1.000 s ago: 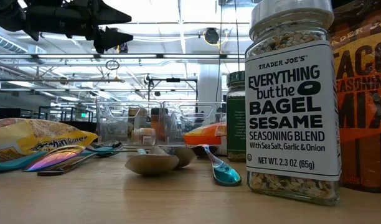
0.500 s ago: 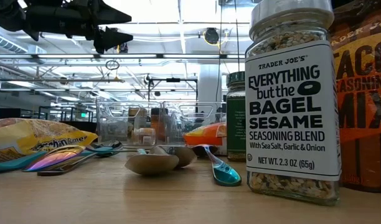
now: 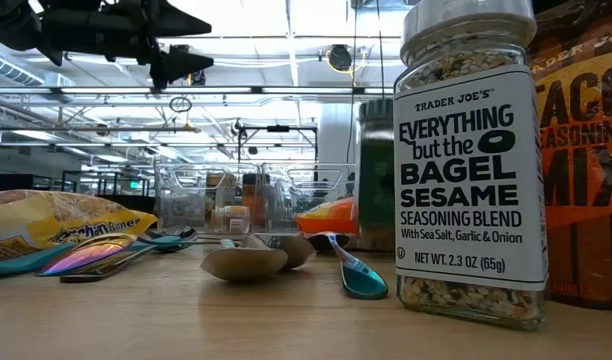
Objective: Pick & Place Food Item
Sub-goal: Put the green seasoning bottle into the left transparent bin
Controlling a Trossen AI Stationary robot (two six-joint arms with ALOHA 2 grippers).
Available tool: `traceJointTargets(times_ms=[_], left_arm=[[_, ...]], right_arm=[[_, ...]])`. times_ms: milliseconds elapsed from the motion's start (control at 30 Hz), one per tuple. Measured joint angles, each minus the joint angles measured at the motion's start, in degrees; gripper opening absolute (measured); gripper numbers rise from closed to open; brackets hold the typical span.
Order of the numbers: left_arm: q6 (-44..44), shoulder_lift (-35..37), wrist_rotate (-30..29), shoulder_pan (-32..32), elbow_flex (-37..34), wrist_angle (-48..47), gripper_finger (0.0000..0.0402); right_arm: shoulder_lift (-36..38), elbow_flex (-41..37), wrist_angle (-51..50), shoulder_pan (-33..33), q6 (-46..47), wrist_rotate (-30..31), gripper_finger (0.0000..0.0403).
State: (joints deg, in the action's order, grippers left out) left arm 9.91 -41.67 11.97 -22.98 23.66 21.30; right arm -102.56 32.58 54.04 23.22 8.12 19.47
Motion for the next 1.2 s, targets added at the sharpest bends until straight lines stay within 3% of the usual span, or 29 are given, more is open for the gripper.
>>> traceJointTargets(times_ms=[167, 267, 367, 500, 667, 833, 1033, 1200], left_arm=[[2.61, -1.5, 0.03, 0.1, 0.0, -0.15, 0.0365], [8.82, -3.29, 0.49, 1.25, 0.12, 2.59, 0.0365], [11.18, -6.26, 4.73, 3.45, 3.12, 1.5, 0.0365], [7.17, -11.58, 6.74, 7.82, 11.84, -9.21, 0.0365], [0.31, -20.92, 0.57, 12.81, 25.24, -25.38, 0.0365], [-5.23, -30.95, 0.22, 17.4, 36.68, -38.17, 0.0365], [-9.22, -41.34, -0.65, 22.49, 45.54, -40.66, 0.0365], [-11.94, -47.55, -5.71, 25.87, 48.54, -40.65, 0.0365]], right_arm=[[4.42, 0.0, -0.53, -0.02, -2.02, 0.28, 0.0194], [7.64, 0.0, -0.85, -0.39, -2.39, 0.28, 0.0194], [10.81, 0.21, -1.62, -1.34, -2.39, 0.05, 0.0194], [13.21, 2.68, -9.31, -3.75, -1.16, -0.17, 0.0194], [13.15, 9.04, -19.82, -7.42, 1.6, -4.8, 0.0194], [13.11, 13.35, -27.32, -9.22, 0.84, -6.12, 0.0194], [13.16, 14.04, -27.98, -9.68, -1.84, -6.14, 0.0197], [13.17, 13.97, -28.73, -9.68, -1.76, -6.07, 0.0195]])
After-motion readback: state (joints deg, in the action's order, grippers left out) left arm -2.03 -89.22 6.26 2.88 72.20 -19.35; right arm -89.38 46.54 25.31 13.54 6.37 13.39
